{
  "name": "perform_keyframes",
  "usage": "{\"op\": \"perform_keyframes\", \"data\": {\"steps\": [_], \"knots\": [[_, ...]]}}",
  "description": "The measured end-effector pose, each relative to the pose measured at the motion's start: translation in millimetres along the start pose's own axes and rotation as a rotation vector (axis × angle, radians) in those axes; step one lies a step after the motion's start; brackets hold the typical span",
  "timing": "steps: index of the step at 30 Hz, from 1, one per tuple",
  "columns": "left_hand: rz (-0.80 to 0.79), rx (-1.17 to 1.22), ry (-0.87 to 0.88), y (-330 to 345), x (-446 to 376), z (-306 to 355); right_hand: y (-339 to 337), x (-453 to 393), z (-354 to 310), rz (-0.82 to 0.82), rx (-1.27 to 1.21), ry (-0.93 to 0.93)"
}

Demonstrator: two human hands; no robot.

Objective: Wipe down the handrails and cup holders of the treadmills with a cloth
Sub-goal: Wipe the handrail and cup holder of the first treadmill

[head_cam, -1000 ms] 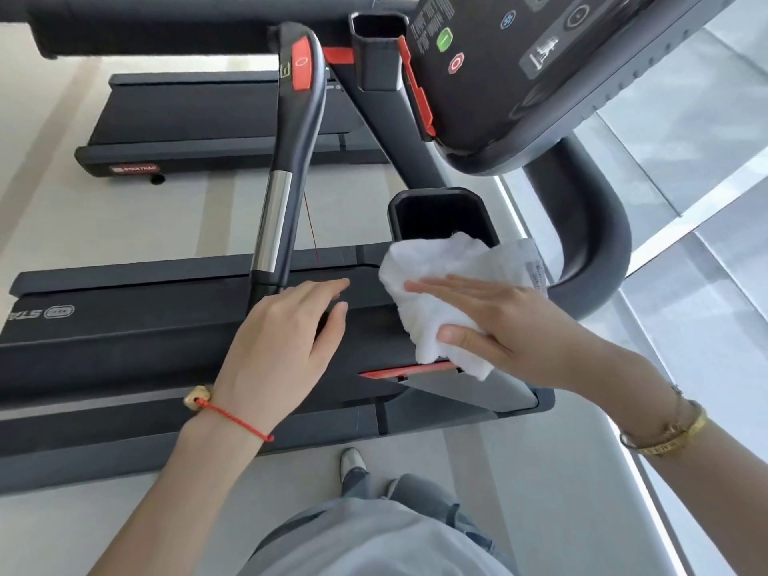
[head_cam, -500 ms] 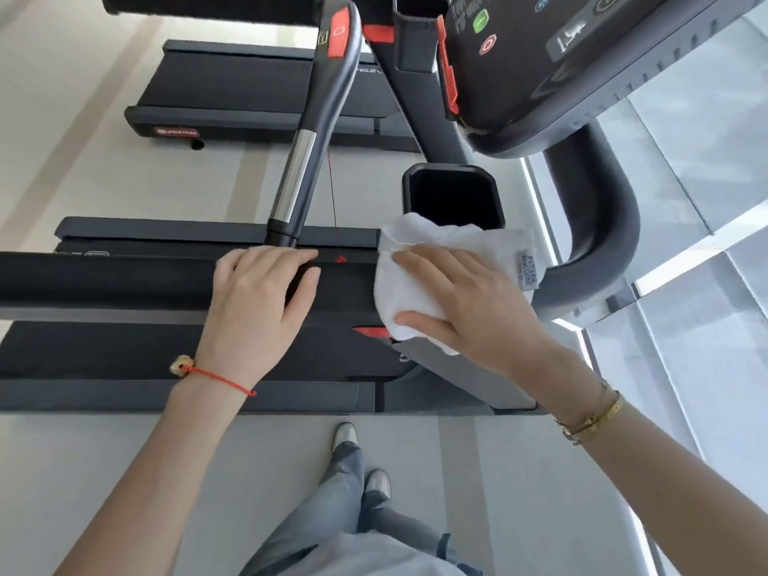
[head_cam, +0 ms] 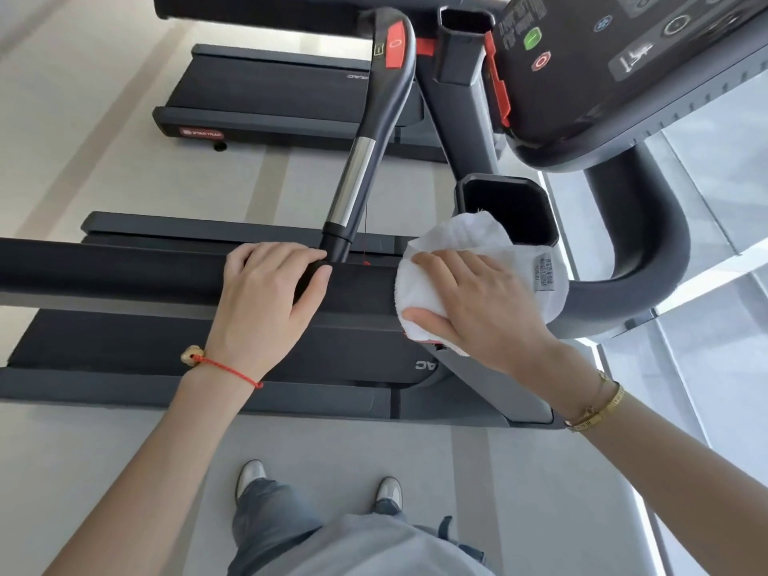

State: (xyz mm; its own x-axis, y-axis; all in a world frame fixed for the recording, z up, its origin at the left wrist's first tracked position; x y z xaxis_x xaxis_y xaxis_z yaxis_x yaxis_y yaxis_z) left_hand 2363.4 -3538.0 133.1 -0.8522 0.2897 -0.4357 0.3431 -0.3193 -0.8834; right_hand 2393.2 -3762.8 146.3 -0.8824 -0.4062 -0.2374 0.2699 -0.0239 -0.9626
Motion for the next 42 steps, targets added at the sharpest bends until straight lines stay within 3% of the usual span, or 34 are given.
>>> {"op": "perform_keyframes", "data": {"steps": [10, 29, 36, 42], "knots": [[0.029, 0.018, -0.012, -31.5, 30.2, -83.9, 3.3, -31.1, -91.9, 0.066, -0.086, 0.011], [0.018, 0.005, -0.032, -110.8, 109.1, -256.4, -7.1, -116.9, -319.6, 0.031, -0.1, -0.007], [0.007, 0.065, -0.055, -128.6, 128.0, -309.8, -10.2, -147.4, -383.3, -0.003, -0.119, -0.027], [-0.034, 0.172, -0.076, -128.8, 131.9, -327.5, -14.0, -160.3, -406.0, -0.145, -0.199, -0.037]]}}
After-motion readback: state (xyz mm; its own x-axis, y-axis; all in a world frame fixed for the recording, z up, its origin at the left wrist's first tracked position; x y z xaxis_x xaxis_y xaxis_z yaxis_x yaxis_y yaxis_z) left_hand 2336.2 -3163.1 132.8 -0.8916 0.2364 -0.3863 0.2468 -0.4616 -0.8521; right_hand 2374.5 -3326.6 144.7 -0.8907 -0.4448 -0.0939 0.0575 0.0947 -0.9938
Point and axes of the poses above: each hand's wrist, its own x-axis away from the middle knuckle, its own y-axis out of the palm, z = x × y, the point moved 4 cm from there along -x, towards the middle knuckle, and after that the axes turned 14 degrees about y, right-handed, at the moved point
